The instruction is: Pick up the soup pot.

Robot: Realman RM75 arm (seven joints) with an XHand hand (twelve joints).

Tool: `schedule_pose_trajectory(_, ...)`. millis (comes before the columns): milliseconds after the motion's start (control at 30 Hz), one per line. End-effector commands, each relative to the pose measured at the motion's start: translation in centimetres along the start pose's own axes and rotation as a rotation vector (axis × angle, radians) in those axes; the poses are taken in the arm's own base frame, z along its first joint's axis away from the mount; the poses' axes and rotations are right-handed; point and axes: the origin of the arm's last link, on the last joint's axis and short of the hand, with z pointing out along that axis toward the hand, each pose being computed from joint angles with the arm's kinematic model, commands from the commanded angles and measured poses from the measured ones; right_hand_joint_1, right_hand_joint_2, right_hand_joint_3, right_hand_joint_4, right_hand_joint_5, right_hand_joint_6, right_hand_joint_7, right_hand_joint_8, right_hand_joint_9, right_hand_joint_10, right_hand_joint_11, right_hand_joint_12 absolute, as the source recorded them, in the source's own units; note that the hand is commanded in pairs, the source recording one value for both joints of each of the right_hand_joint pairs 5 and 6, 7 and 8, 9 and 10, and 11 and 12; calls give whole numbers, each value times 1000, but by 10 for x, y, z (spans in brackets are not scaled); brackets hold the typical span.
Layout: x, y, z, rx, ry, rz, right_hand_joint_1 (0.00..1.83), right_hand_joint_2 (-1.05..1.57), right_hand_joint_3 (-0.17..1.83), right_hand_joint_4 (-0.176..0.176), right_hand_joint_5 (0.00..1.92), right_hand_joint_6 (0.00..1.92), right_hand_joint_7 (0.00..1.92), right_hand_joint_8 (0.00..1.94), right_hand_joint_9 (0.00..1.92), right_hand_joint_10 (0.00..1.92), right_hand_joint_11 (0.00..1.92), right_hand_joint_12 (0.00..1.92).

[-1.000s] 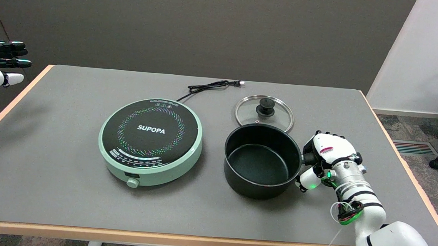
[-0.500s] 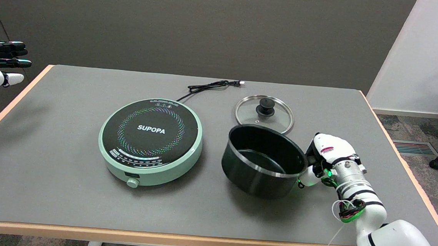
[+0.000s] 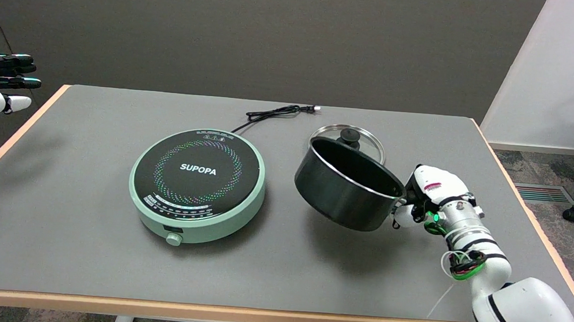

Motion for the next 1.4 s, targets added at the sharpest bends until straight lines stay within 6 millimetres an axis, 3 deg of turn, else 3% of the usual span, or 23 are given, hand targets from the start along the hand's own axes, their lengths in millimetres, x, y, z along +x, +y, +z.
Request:
schedule_pose_trajectory(33, 32, -9, 12, 98, 107, 12, 1052, 1072, 554, -48, 1825, 1825, 1825, 1825, 1825, 1825, 1825, 1825)
schedule_pose_trajectory(333, 54, -23, 14, 211, 207, -34, 1045, 1165, 534, -52, 1826, 1826, 1826, 1826, 1826, 1826, 1826, 1826)
schedule_pose_trajectory(867, 112, -56, 27, 407, 415, -138, 1075, 1089, 536, -50, 1834, 1834, 1834, 1834, 1834, 1834, 1834, 1834)
schedule_pose_trajectory(1067, 125, -70, 31, 456, 457, -149, 978, 1136, 831, -56, 1849, 1849, 1849, 1849, 1849, 1849, 1849, 1849)
schedule_pose_trajectory(1400, 138, -110, 52, 554, 508, -269, 983, 1164, 861, -54, 1856, 1856, 1856, 1856, 1856, 1856, 1856, 1856)
